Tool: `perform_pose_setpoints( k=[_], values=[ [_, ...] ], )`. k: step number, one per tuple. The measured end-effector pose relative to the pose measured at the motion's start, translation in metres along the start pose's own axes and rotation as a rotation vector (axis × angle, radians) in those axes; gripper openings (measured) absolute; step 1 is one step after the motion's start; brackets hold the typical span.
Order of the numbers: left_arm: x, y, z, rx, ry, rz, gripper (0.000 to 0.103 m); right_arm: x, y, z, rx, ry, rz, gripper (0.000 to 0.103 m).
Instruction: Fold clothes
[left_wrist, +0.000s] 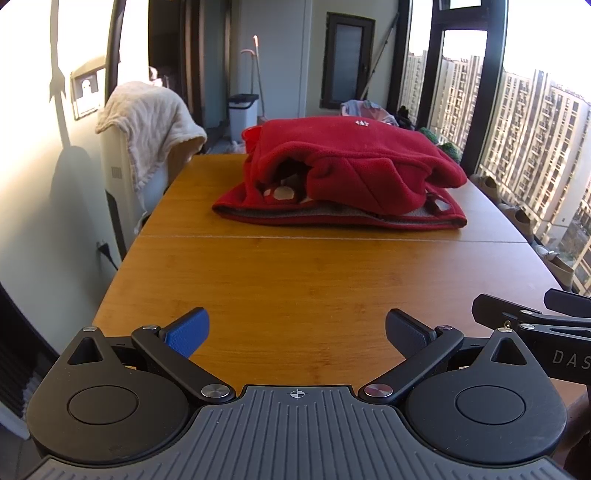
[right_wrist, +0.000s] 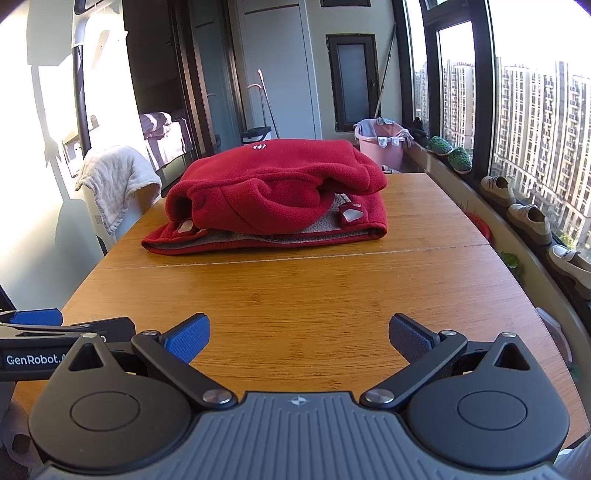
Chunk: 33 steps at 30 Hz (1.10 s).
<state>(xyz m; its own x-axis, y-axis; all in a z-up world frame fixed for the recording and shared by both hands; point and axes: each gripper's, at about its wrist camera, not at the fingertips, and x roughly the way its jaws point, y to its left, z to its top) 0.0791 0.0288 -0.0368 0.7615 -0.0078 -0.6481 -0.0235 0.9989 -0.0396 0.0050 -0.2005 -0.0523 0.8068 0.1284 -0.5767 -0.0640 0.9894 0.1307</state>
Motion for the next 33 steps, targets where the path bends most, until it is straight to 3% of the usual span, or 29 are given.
perform_pose_setpoints(
  k=[33],
  values=[
    [-0.0008, 0.0005, -0.0015, -0.009, 0.003, -0.002, 0.103, 0.0017, 0.001, -0.0014, 0.0, 0.018, 0.002, 0.103]
  ],
)
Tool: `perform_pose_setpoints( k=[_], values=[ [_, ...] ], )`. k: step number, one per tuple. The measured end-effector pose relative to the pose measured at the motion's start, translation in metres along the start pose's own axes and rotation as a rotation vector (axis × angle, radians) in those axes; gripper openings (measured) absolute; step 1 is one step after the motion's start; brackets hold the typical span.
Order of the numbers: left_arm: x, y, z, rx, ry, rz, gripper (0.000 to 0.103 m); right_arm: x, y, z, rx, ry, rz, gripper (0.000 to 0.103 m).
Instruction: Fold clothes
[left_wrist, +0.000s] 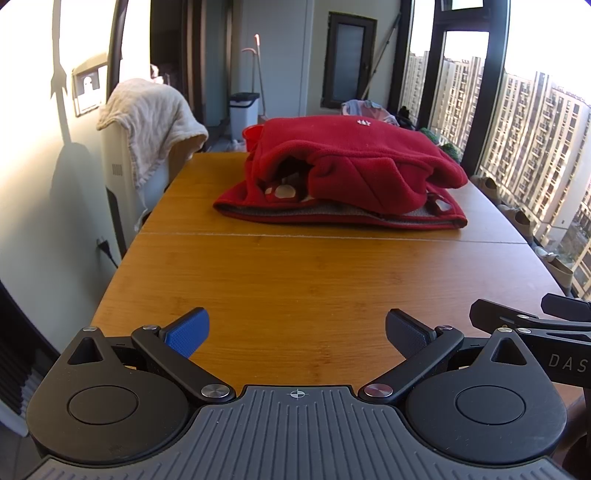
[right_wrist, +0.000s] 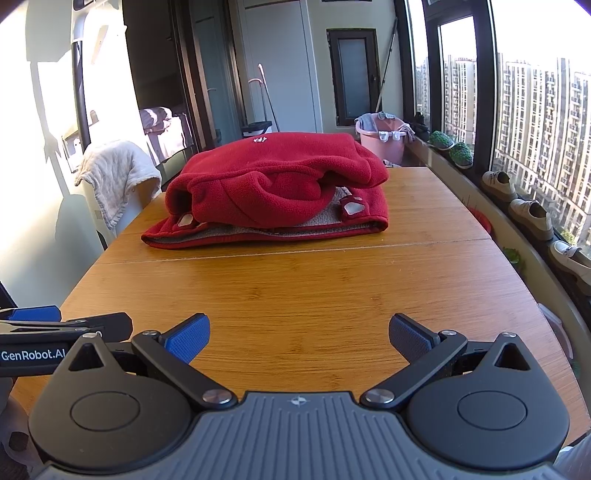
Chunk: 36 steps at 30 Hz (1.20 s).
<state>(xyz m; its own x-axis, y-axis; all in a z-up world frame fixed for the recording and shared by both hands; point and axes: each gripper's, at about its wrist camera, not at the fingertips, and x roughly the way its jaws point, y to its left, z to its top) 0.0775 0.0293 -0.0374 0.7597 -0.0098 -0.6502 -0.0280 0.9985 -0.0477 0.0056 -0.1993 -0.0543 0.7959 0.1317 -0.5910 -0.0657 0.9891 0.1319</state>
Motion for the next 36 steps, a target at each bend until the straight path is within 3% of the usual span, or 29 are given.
perform_pose_setpoints(
  k=[30, 36],
  values=[
    [0.006, 0.012, 0.002, -0.031, 0.006, -0.032, 0.103, 0.003, -0.006, 0.006, 0.004, -0.003, 0.016, 0.103],
    [0.018, 0.027, 0.01, -0.022, -0.04, 0.037, 0.103, 0.026, -0.033, 0.024, -0.047, -0.04, -0.107, 0.103]
  ],
)
